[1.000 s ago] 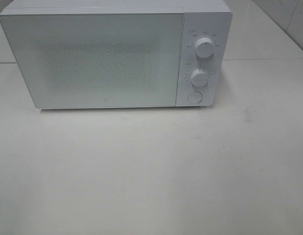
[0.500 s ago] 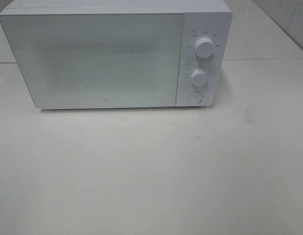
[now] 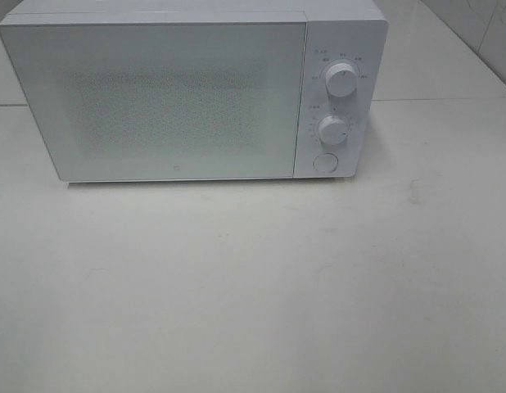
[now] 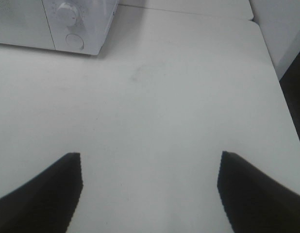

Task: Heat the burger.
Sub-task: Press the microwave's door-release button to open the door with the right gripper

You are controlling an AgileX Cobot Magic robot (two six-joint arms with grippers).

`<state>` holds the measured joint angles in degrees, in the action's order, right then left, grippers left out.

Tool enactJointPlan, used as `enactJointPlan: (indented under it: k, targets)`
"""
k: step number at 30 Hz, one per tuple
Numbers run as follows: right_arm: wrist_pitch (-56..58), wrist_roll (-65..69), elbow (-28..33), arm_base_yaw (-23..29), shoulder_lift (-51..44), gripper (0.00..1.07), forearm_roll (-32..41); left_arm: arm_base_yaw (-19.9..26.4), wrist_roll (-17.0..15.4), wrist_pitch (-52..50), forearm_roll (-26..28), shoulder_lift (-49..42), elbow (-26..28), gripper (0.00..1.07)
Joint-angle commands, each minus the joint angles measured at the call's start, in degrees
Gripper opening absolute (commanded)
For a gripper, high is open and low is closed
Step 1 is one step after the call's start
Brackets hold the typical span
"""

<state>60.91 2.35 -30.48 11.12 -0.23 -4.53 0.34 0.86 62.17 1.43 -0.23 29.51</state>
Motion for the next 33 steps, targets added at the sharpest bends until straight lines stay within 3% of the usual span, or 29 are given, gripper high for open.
enactJointPlan:
  k: [1, 23, 33]
  targets:
    - [-3.95, 0.69, 1.55, -0.4, -1.83, 0.76, -0.29, 0.11, -0.06, -0.69, 0.63, -0.97, 0.06, 0.98]
    - [-6.59, 3.5, 0.11, -0.4, -1.15, 0.74, -0.29, 0.11, -0.06, -0.69, 0.63, -0.97, 0.06, 0.98]
    - [-18.16, 3.67, -0.06, -0.4, 9.85, 0.74, -0.34, 0.11, -0.06, -0.69, 0.63, -0.97, 0.06, 0.98]
